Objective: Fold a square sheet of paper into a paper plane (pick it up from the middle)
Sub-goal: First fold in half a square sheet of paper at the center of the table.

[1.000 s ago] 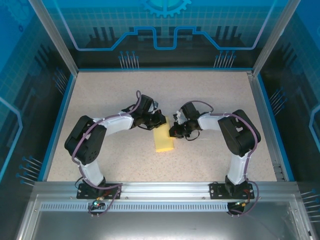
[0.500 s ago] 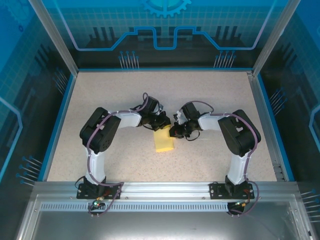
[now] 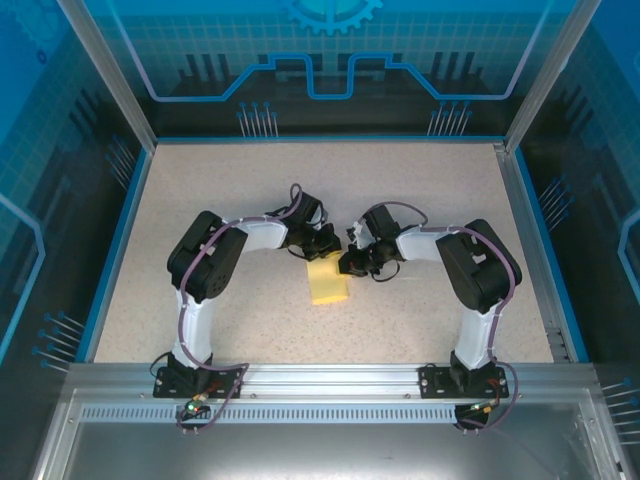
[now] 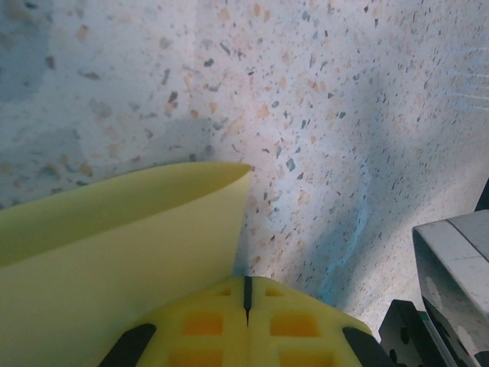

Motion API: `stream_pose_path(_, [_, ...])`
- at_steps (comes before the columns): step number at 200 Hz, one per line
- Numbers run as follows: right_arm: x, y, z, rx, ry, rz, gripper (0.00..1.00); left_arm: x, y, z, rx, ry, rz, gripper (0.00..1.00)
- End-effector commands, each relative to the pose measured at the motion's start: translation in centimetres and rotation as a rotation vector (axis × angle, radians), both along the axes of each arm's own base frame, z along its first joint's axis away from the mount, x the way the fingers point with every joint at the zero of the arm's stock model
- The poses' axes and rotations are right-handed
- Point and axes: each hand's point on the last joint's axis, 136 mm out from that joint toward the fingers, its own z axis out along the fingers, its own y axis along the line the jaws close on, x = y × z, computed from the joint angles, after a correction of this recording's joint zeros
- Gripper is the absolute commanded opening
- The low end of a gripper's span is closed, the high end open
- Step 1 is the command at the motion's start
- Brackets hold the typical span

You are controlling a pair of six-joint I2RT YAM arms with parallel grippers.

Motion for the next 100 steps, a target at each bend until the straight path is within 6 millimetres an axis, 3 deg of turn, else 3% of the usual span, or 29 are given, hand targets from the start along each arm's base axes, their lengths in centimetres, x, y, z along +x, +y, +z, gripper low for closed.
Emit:
stream_pose_path(1, [-2.8,-2.4,-3.4,-0.105,0.119,-0.001,0.04,-0.5,1.2,-2.8,0.082,0.05,-0.003,0.0])
stream_pose_path(41, [-3.1,-2.3,-3.2,-0.098,0.117,0.021,0.04,0.5,0.7,-2.3,0.075,0.018,-0.028,0.0])
stream_pose_path(75, [-2.8,-2.3,-3.0,-0.103,0.111,0.018,0.04,1.3,-0.6,1.4,-0.007,-0.059,-0.064,0.0])
stream_pose_path(100, [-2.7,-2.3,-3.0,-0.104,0.112,0.013,0.04,0.4,-1.5,4.1,-0.09,-0.084,-0.088,0.06])
